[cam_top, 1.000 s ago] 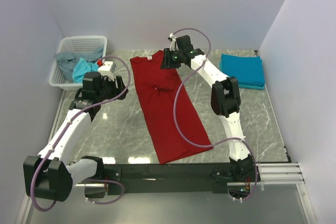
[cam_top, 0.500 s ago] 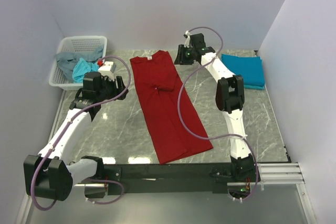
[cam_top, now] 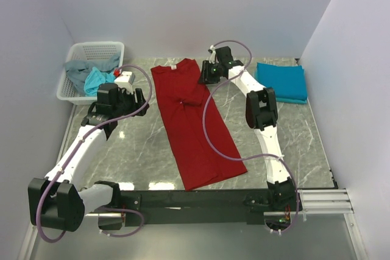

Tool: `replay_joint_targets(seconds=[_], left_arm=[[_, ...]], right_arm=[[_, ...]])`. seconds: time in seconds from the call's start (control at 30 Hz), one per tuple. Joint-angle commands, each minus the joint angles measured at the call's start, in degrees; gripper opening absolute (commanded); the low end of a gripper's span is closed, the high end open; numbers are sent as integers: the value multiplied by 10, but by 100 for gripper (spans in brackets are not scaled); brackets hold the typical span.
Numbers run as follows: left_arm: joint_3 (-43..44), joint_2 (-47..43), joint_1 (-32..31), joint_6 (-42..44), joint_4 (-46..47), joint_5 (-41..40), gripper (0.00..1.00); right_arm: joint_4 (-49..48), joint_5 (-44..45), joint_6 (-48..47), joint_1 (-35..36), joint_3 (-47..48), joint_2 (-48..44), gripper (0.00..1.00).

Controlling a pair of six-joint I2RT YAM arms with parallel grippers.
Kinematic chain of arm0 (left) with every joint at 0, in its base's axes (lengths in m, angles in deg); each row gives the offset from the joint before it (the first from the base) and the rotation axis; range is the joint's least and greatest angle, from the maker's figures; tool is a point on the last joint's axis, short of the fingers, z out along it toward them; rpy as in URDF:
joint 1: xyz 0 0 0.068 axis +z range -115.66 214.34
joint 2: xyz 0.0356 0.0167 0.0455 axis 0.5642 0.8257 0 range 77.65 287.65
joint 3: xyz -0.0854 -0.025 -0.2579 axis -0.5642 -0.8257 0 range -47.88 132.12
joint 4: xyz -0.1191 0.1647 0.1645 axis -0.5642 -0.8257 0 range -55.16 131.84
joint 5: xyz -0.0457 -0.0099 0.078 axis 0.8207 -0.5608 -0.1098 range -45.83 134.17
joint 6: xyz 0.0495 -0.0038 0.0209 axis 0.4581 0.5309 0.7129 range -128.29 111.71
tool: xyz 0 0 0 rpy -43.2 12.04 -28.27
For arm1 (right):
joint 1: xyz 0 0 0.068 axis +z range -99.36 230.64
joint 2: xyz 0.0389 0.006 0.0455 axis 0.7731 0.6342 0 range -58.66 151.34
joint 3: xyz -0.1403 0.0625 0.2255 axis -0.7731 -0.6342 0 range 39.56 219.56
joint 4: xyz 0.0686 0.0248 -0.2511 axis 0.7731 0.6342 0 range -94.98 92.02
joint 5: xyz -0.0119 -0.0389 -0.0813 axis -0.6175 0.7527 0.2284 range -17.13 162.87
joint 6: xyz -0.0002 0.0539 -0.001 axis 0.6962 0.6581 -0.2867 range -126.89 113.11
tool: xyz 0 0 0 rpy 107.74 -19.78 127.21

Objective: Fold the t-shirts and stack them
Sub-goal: Fold the tshirt

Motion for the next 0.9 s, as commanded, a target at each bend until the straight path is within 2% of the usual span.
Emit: replay_joint_targets(seconds=[0.0,0.67,0.87], left_arm=[[26,-3,0,12,11,11,66],[27,-1,0,13,7,13,65],[26,-4,0,14,6,9,66]], right_arm=[[-9,-43,22,4,33,1,46],[-38,-92,27,32,-35,-148,45],[-36,-48,22,29,-40,-155,45]])
